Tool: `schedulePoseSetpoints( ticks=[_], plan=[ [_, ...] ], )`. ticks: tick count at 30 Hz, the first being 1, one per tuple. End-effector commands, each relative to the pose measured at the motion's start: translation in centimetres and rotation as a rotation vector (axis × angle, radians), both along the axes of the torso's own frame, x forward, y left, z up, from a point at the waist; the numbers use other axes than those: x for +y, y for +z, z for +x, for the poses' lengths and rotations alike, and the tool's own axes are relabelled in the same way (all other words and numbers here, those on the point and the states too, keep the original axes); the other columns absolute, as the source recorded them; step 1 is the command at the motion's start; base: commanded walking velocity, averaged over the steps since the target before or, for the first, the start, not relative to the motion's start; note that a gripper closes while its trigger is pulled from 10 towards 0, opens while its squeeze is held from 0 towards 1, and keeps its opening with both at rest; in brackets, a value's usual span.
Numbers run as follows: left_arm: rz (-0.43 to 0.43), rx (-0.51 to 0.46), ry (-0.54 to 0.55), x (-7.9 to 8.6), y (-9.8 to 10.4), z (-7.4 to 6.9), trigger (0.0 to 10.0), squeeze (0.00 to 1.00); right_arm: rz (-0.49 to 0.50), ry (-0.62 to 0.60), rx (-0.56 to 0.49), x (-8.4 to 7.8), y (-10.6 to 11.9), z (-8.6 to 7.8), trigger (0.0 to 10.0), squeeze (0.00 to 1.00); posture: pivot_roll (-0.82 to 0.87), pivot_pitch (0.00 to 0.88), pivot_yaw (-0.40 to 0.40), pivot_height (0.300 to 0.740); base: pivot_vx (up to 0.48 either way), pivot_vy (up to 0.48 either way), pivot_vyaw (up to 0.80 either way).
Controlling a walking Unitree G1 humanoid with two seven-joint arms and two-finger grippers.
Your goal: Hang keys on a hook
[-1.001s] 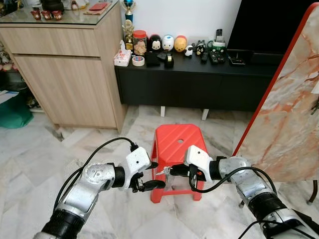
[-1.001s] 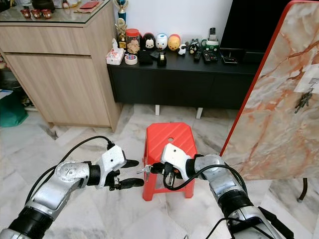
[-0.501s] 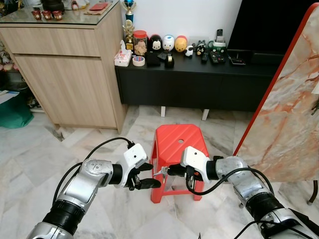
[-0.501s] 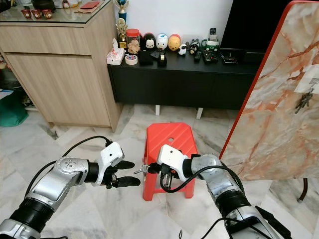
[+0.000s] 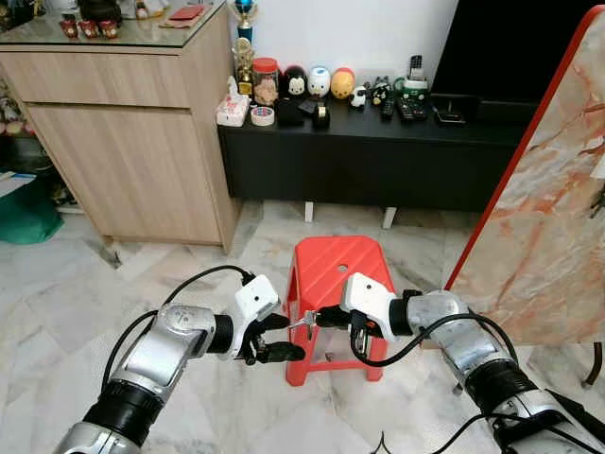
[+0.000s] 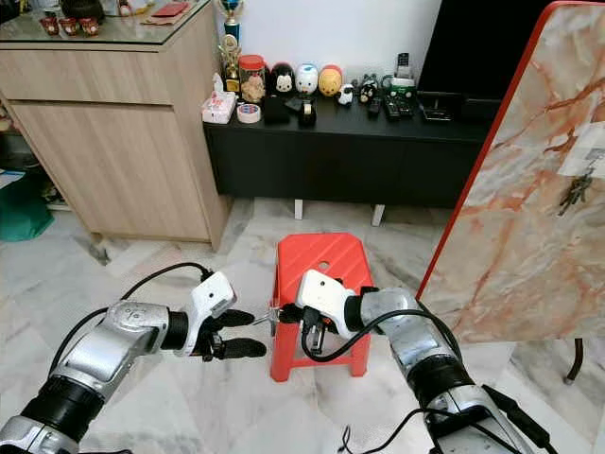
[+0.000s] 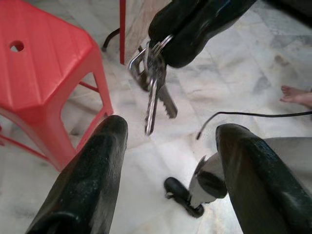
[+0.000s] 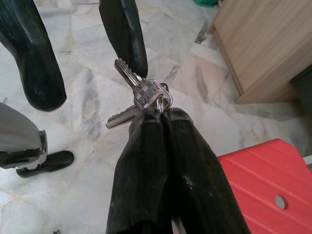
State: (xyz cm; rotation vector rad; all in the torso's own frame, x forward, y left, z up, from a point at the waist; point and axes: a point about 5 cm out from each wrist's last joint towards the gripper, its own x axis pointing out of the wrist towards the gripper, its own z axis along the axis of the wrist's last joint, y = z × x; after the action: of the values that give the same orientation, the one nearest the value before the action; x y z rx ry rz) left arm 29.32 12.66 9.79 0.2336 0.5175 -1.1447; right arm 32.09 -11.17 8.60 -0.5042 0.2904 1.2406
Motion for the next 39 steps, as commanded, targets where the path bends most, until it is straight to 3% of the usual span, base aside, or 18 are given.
schedulePoseSetpoints(
  ticks=[1, 6, 9, 10, 11, 13, 14, 25, 26, 27, 28, 29, 32, 34, 35, 36, 37, 39],
  plan=[
    [-0.033, -0.007, 0.000, -0.39, 0.81, 0.28, 8.0, 0.00, -0.008, 0.024, -0.019, 0.19, 0.17, -0.11, 10.0, 0.00, 0.10, 0.000, -0.076, 0.740, 0.000, 0.000, 0.00],
    [-0.059, -0.005, 0.025, -0.54, 1.10, 0.56, 8.4, 0.00, -0.009, 0.034, -0.012, 0.28, 0.03, -0.27, 10.0, 0.00, 0.10, 0.000, -0.078, 0.740, 0.000, 0.000, 0.00],
    [-0.078, -0.001, 0.035, -0.65, 1.35, 0.65, 7.5, 0.00, -0.010, 0.036, -0.011, 0.36, -0.01, -0.29, 10.0, 0.00, 0.10, 0.000, -0.080, 0.740, 0.000, 0.000, 0.00],
    [-0.081, 0.001, 0.036, -0.68, 1.40, 0.65, 4.7, 0.00, -0.011, 0.038, -0.010, 0.38, -0.03, -0.30, 10.0, 0.00, 0.10, 0.000, -0.080, 0.740, 0.000, 0.000, 0.00],
    [-0.083, 0.002, 0.036, -0.70, 1.43, 0.66, 3.9, 0.00, -0.011, 0.038, -0.010, 0.40, -0.04, -0.30, 10.0, 0.00, 0.10, 0.000, -0.080, 0.740, 0.000, 0.000, 0.00],
    [-0.084, 0.003, 0.037, -0.72, 1.47, 0.67, 3.9, 0.00, -0.011, 0.037, -0.010, 0.41, -0.04, -0.29, 10.0, 0.00, 0.10, 0.000, -0.080, 0.740, 0.000, 0.000, 0.00],
    [-0.082, 0.004, 0.036, -0.73, 1.47, 0.65, 0.0, 0.00, -0.011, 0.036, -0.011, 0.42, -0.05, -0.27, 10.0, 0.00, 0.10, 0.000, -0.080, 0.740, 0.000, 0.000, 0.00],
    [-0.024, 0.034, 0.045, -0.50, 0.90, 0.51, 0.0, 0.00, -0.016, 0.028, -0.015, 0.34, -0.06, -0.22, 10.0, 0.00, 0.10, 0.000, -0.078, 0.740, 0.000, 0.000, 0.00],
    [-0.021, 0.038, 0.046, -0.49, 0.83, 0.50, 2.7, 0.00, -0.016, 0.028, -0.015, 0.33, -0.07, -0.22, 10.0, 0.00, 0.10, 0.000, -0.078, 0.740, 0.000, 0.000, 0.00],
    [-0.017, 0.037, 0.048, -0.47, 0.77, 0.51, 8.5, 0.00, -0.017, 0.028, -0.015, 0.32, -0.07, -0.22, 10.0, 0.00, 0.10, 0.000, -0.078, 0.740, 0.000, 0.000, 0.00],
    [-0.017, 0.037, 0.048, -0.47, 0.77, 0.51, 8.5, 0.00, -0.017, 0.028, -0.015, 0.32, -0.07, -0.22, 10.0, 0.00, 0.10, 0.000, -0.078, 0.740, 0.000, 0.000, 0.00],
    [-0.015, 0.035, 0.054, -0.43, 0.77, 0.56, 10.0, 0.00, -0.017, 0.028, -0.015, 0.32, -0.07, -0.21, 10.0, 0.00, 0.10, 0.000, -0.078, 0.740, 0.000, 0.000, 0.00],
    [-0.024, 0.038, 0.062, -0.42, 0.89, 0.64, 10.0, 0.00, -0.018, 0.028, -0.015, 0.33, -0.08, -0.21, 10.0, 0.00, 0.10, 0.000, -0.079, 0.740, 0.000, 0.000, 0.00],
    [-0.042, 0.042, 0.070, -0.49, 1.03, 0.68, 8.7, 0.00, -0.018, 0.028, -0.014, 0.36, -0.11, -0.22, 10.0, 0.00, 0.10, 0.000, -0.079, 0.740, 0.000, 0.000, 0.00],
    [-0.054, 0.045, 0.073, -0.58, 1.11, 0.71, 4.1, 0.00, -0.019, 0.028, -0.013, 0.37, -0.15, -0.24, 10.0, 0.00, 0.10, 0.000, -0.079, 0.740, 0.000, 0.000, 0.00],
    [-0.058, 0.047, 0.073, -0.62, 1.16, 0.71, 4.1, 0.00, -0.019, 0.028, -0.012, 0.38, -0.16, -0.25, 10.0, 0.00, 0.10, 0.000, -0.079, 0.740, 0.000, 0.000, 0.00],
    [-0.062, 0.048, 0.069, -0.67, 1.22, 0.70, 0.0, 0.00, -0.019, 0.028, -0.012, 0.39, -0.18, -0.27, 10.0, 0.00, 0.10, 0.000, -0.079, 0.740, 0.000, 0.000, 0.00],
    [-0.062, 0.047, 0.065, -0.71, 1.24, 0.67, 0.0, 0.00, -0.019, 0.029, -0.011, 0.40, -0.20, -0.27, 10.0, 0.00, 0.10, 0.000, -0.078, 0.740, 0.000, 0.000, 0.00]
  ],
)
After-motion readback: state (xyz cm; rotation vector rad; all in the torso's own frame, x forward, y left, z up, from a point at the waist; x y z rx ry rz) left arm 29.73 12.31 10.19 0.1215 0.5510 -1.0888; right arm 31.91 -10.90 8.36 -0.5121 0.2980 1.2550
